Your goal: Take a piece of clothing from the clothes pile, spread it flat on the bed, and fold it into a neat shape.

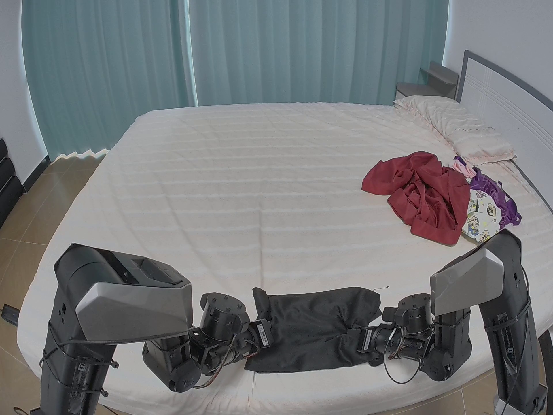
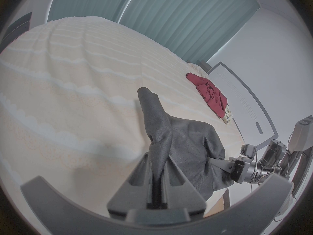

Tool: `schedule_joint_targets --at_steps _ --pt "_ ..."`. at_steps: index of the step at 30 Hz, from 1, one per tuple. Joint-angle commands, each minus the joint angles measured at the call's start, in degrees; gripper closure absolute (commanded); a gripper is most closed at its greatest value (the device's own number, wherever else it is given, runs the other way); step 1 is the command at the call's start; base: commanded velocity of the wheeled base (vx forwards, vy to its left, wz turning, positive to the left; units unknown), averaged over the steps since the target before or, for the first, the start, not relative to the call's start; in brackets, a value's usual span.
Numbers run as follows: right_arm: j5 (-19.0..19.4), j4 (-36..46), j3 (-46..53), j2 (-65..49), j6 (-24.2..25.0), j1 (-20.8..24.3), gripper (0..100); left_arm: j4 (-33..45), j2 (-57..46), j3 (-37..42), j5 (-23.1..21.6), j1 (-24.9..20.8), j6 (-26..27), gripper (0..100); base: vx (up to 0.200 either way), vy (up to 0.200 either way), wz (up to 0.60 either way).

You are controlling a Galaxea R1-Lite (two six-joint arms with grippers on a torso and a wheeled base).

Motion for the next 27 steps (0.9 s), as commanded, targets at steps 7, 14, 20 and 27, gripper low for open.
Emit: schedule_joint_targets --at_steps 7,14,20,27 --pt "0.0 -0.7 0.3 0.0 0.1 -0.2 100 0.2 0.1 2.3 0.8 0.4 1.0 100 0.0 0.0 0.0" --pt "-0.1 -0.7 0.4 0.1 0.0 -0.2 100 0.6 1.1 2.4 2.3 1.4 3.4 100 0.0 0.0 0.0" --pt "-0.1 -0.8 0.4 0.1 -0.1 -0.2 100 0.6 1.1 2.3 2.3 1.7 3.4 100 0.0 0.0 0.0" --pt "-0.1 -0.7 0.4 0.1 -0.1 -0.2 100 0.7 1.1 2.5 2.6 1.6 4.9 0 0.0 0.0 0.0"
